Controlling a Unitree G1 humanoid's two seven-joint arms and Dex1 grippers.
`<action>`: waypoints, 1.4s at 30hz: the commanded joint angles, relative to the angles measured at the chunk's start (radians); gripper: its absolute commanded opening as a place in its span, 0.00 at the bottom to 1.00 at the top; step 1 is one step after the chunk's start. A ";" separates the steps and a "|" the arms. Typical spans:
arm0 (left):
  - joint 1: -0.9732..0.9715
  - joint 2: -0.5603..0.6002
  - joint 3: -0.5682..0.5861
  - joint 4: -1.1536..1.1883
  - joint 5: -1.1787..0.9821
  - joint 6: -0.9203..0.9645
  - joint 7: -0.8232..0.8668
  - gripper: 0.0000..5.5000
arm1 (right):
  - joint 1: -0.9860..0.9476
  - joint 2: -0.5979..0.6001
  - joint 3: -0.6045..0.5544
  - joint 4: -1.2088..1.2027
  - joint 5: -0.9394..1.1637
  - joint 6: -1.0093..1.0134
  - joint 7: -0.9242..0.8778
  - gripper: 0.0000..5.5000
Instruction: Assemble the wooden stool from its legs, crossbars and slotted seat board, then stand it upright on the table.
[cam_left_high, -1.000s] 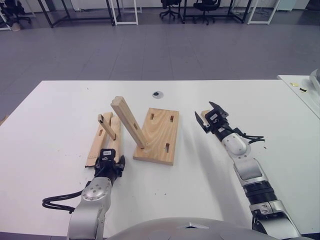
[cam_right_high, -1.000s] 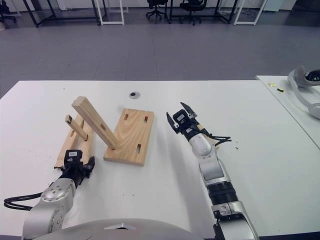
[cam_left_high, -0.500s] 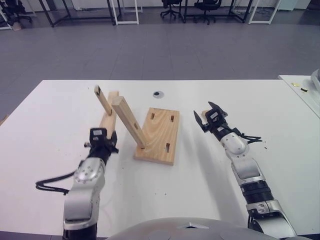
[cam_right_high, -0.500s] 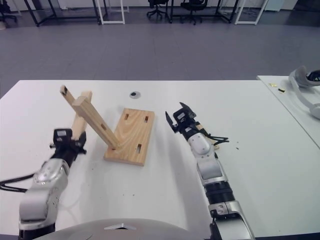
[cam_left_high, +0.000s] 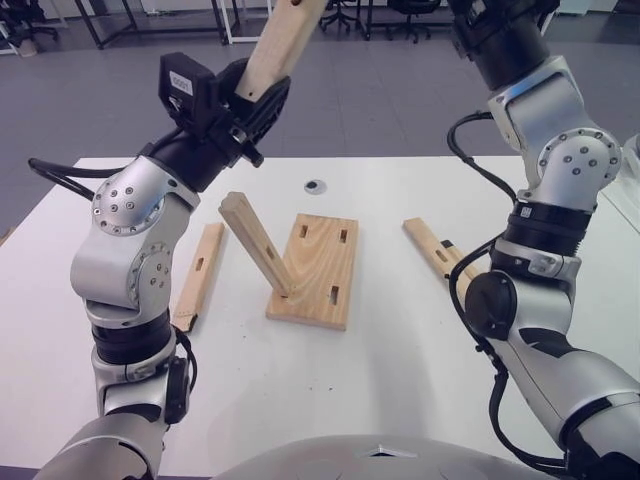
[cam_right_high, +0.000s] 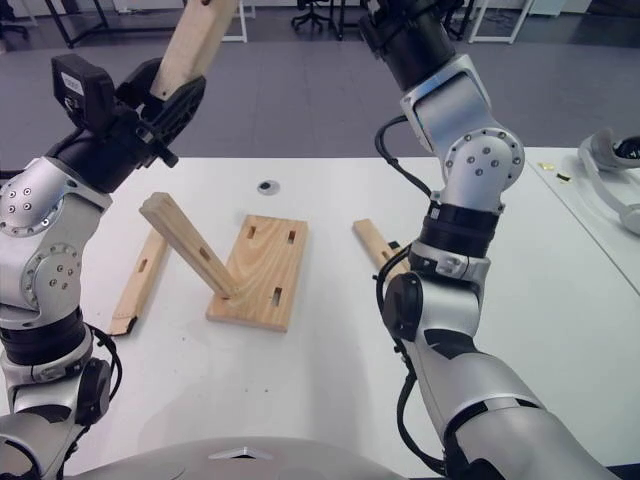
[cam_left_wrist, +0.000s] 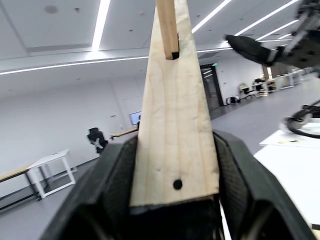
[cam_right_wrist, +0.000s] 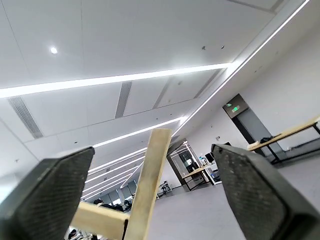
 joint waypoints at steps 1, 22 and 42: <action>0.005 0.041 -0.042 0.005 0.018 -0.046 -0.046 0.38 | -0.063 0.013 -0.017 0.068 0.049 0.035 -0.058 0.79; 0.041 0.124 -0.112 0.059 0.127 -0.188 -0.117 0.38 | 0.006 -0.020 -0.005 0.005 0.083 0.124 -0.155 0.20; 0.532 0.041 0.017 0.179 0.348 -0.209 0.207 0.75 | 0.770 0.072 -0.006 -0.534 0.132 0.068 -0.628 0.18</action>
